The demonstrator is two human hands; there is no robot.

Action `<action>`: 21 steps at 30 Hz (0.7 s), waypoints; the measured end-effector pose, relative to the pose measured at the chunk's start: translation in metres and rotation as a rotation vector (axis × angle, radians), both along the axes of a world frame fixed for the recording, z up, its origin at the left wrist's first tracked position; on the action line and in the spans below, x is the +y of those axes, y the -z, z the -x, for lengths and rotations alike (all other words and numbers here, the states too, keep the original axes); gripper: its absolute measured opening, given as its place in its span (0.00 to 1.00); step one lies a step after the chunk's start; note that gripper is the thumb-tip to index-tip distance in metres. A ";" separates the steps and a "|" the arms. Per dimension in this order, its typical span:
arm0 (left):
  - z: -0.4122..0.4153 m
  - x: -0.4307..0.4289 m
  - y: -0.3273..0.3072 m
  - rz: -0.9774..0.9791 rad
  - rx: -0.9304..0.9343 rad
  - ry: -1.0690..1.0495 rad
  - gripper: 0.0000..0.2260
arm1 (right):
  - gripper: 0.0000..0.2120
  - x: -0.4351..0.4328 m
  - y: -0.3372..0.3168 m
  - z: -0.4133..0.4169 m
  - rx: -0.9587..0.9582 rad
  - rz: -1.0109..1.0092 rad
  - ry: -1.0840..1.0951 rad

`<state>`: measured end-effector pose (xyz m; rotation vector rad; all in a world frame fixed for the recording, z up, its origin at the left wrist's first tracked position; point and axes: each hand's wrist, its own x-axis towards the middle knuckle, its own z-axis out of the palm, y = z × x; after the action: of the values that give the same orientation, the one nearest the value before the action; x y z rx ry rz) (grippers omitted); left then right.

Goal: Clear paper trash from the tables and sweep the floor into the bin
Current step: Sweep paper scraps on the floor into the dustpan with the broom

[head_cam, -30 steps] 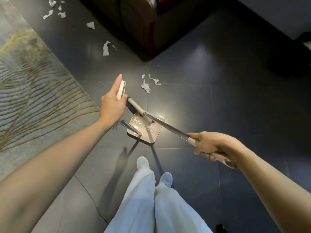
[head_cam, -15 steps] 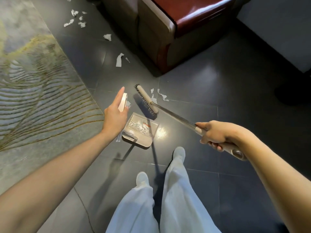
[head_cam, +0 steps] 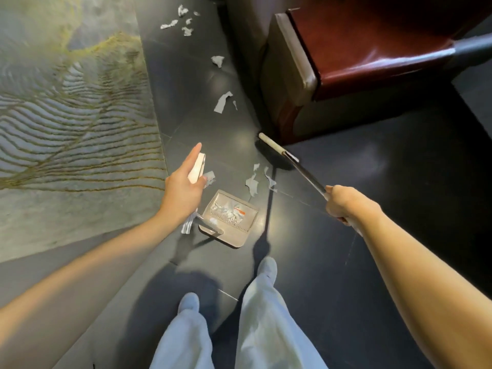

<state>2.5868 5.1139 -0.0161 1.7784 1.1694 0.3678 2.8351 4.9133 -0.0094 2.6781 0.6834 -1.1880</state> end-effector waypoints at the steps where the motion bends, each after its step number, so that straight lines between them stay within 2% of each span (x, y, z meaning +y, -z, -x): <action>1: -0.007 0.001 0.000 -0.001 0.008 -0.008 0.30 | 0.23 0.002 0.006 -0.012 -0.015 0.007 -0.016; 3: -0.017 0.001 0.001 -0.011 0.025 -0.013 0.29 | 0.25 0.004 0.021 -0.033 0.025 0.019 0.011; 7: -0.031 0.001 0.001 -0.036 0.062 -0.023 0.29 | 0.29 0.005 0.038 -0.050 0.363 -0.076 0.290; 12: -0.037 0.002 0.000 -0.073 0.087 -0.012 0.29 | 0.32 -0.013 0.025 -0.043 0.597 -0.078 0.470; 16: -0.028 -0.005 0.006 -0.109 0.075 -0.009 0.29 | 0.33 -0.034 0.008 -0.013 0.696 -0.026 0.498; 21: -0.008 -0.010 0.009 -0.119 0.066 -0.022 0.28 | 0.33 -0.051 -0.017 0.030 0.725 0.019 0.385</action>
<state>2.5950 5.1043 -0.0252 1.8941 1.2361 0.4009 2.8047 4.8626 0.0077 2.3839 0.2033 -2.2883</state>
